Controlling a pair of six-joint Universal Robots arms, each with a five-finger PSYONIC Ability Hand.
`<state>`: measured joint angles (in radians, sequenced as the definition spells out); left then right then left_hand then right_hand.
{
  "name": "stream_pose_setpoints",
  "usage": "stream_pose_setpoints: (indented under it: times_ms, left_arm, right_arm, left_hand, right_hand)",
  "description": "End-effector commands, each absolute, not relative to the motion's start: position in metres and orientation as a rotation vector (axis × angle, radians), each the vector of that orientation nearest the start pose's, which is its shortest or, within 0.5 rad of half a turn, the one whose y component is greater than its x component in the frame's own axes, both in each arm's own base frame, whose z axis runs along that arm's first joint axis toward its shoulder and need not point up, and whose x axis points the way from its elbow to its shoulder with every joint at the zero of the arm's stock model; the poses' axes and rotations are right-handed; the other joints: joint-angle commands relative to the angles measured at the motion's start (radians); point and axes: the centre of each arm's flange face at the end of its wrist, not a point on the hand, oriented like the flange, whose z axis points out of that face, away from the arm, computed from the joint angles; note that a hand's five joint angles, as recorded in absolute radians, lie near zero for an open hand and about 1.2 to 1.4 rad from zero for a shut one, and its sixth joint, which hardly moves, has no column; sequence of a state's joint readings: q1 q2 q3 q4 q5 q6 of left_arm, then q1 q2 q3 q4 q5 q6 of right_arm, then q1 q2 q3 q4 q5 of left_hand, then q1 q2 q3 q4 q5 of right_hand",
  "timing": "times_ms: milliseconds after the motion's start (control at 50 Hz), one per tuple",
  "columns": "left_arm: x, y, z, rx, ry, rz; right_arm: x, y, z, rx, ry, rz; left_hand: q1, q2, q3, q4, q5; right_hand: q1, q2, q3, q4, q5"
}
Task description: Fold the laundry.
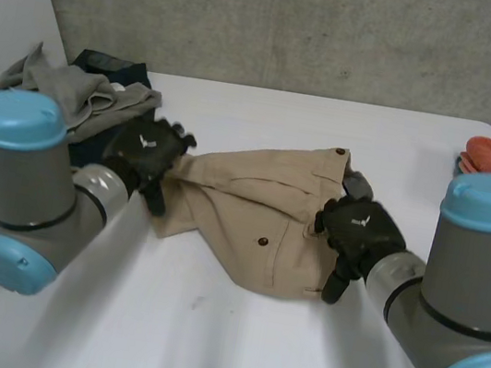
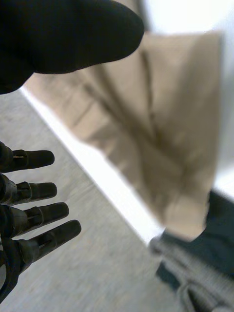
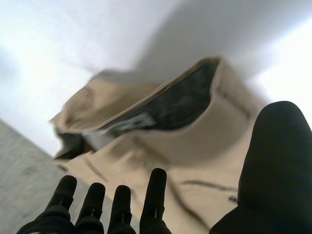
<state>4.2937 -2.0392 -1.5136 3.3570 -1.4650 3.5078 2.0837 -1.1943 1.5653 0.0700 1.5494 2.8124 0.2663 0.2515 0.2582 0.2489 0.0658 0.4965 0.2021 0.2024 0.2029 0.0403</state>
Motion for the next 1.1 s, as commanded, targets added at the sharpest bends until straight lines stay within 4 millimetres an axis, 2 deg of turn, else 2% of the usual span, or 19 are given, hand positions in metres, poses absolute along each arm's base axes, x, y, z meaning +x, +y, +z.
stream_pose_setpoints:
  times_ms: [20, 180, 280, 460, 540, 560, 620, 640, 680, 740, 760, 780, 820, 840, 900, 940, 1000, 1060, 1100]
  left_arm:
    - [-0.278, -0.315, 0.218, 0.942, 2.203, -2.208]
    - [-0.277, -0.354, 0.199, 0.929, 2.381, -2.045]
    - [-0.274, -0.374, 0.163, 0.98, 2.478, -1.858]
    - [-0.278, -0.398, 0.125, 1.12, 2.349, -1.811]
    - [-0.285, -0.404, 0.124, 1.155, 2.277, -1.856]
    - [-0.287, -0.408, 0.126, 1.151, 2.247, -1.894]
    - [-0.291, -0.412, 0.132, 1.138, 2.2, -1.96]
    - [-0.294, -0.414, 0.138, 1.125, 2.161, -2.014]
    - [-0.298, -0.417, 0.146, 1.111, 2.107, -2.081]
    - [-0.305, -0.428, 0.174, 1.047, 1.924, -2.25]
    - [-0.305, -0.432, 0.187, 1.011, 1.861, -2.305]
    - [-0.304, -0.44, 0.22, 0.903, 1.706, -2.426]
    - [-0.3, -0.444, 0.249, 0.798, 1.583, -2.518]
    - [-0.295, -0.444, 0.285, 0.677, 1.449, -2.622]
    - [-0.289, -0.436, 0.334, 0.516, 1.269, -2.782]
    - [-0.283, -0.417, 0.384, 0.398, 1.109, -2.968]
    - [-0.282, -0.401, 0.405, 0.41, 1.09, -3.046]
    - [-0.283, -0.392, 0.401, 0.462, 1.156, -3.035]
    - [-0.28, -0.387, 0.386, 0.509, 1.275, -2.981]
  right_arm:
    - [0.299, -0.241, 0.216, -1.052, 2.222, -1.803]
    - [0.327, -0.265, 0.224, -0.955, 2.232, -1.77]
    - [0.341, -0.28, 0.205, -0.947, 2.277, -1.64]
    - [0.353, -0.309, 0.166, -0.956, 2.301, -1.634]
    - [0.356, -0.323, 0.153, -0.975, 2.29, -1.688]
    - [0.356, -0.331, 0.148, -0.977, 2.286, -1.723]
    - [0.357, -0.341, 0.144, -0.985, 2.266, -1.78]
    - [0.36, -0.347, 0.145, -0.997, 2.232, -1.825]
    - [0.363, -0.353, 0.151, -1.009, 2.183, -1.884]
    - [0.368, -0.371, 0.19, -0.981, 1.996, -2.113]
    - [0.37, -0.38, 0.22, -0.929, 1.856, -2.266]
    - [0.371, -0.383, 0.237, -0.895, 1.78, -2.346]
    - [0.37, -0.389, 0.275, -0.806, 1.59, -2.514]
    - [0.366, -0.391, 0.306, -0.732, 1.424, -2.633]
    - [0.361, -0.388, 0.347, -0.651, 1.174, -2.76]
    - [0.36, -0.378, 0.377, -0.639, 0.962, -2.814]
    - [0.36, -0.37, 0.385, -0.693, 0.919, -2.796]
    - [0.356, -0.369, 0.38, -0.722, 0.968, -2.774]
    - [0.351, -0.37, 0.363, -0.769, 1.092, -2.716]
  left_hand:
    - [-0.006, 0.009, 0.002, 0.012, 0.02]
    - [-0.009, 0.006, -0.001, 0.009, 0.017]
    - [-0.018, -0.003, -0.01, 0.0, 0.008]
    - [0.105, 0.12, 0.114, 0.123, 0.131]
    - [0.504, 0.519, 0.512, 0.521, 0.53]
    - [0.796, 0.81, 0.804, 0.813, 0.822]
    - [1.109, 1.123, 1.117, 1.126, 1.135]
    - [1.13, 1.145, 1.138, 1.147, 1.156]
    - [1.13, 1.145, 1.138, 1.147, 1.156]
    - [1.13, 1.145, 1.138, 1.147, 1.156]
    - [1.13, 1.145, 1.138, 1.147, 1.156]
    - [1.13, 1.145, 1.138, 1.147, 1.156]
    - [1.13, 1.145, 1.138, 1.147, 1.156]
    - [1.13, 1.145, 1.138, 1.147, 1.156]
    - [1.13, 1.145, 1.138, 1.147, 1.156]
    - [1.13, 1.145, 1.138, 1.147, 1.156]
    - [1.13, 1.145, 1.138, 1.147, 1.156]
    - [1.13, 1.145, 1.138, 1.147, 1.156]
    - [1.13, 1.145, 1.138, 1.147, 1.156]
  right_hand:
    - [-0.322, -0.028, -0.028, -0.028, -0.04]
    - [-0.322, -0.028, -0.028, -0.028, -0.04]
    - [-0.322, -0.028, -0.028, -0.028, -0.04]
    - [-0.322, -0.028, -0.028, -0.028, -0.04]
    - [-0.322, -0.028, -0.028, -0.028, -0.04]
    - [-0.252, 0.042, 0.042, 0.041, 0.029]
    - [0.046, 0.341, 0.341, 0.34, 0.328]
    - [0.554, 0.848, 0.848, 0.847, 0.835]
    - [0.899, 1.193, 1.193, 1.192, 1.18]
    - [0.9, 1.194, 1.194, 1.193, 1.181]
    - [0.9, 1.194, 1.194, 1.193, 1.181]
    - [0.9, 1.194, 1.194, 1.193, 1.181]
    - [0.9, 1.194, 1.194, 1.193, 1.181]
    - [0.9, 1.194, 1.194, 1.193, 1.181]
    - [0.9, 1.194, 1.194, 1.193, 1.181]
    - [0.9, 1.194, 1.194, 1.193, 1.181]
    - [0.9, 1.194, 1.194, 1.193, 1.181]
    - [0.9, 1.194, 1.194, 1.193, 1.181]
    - [0.9, 1.194, 1.194, 1.193, 1.181]
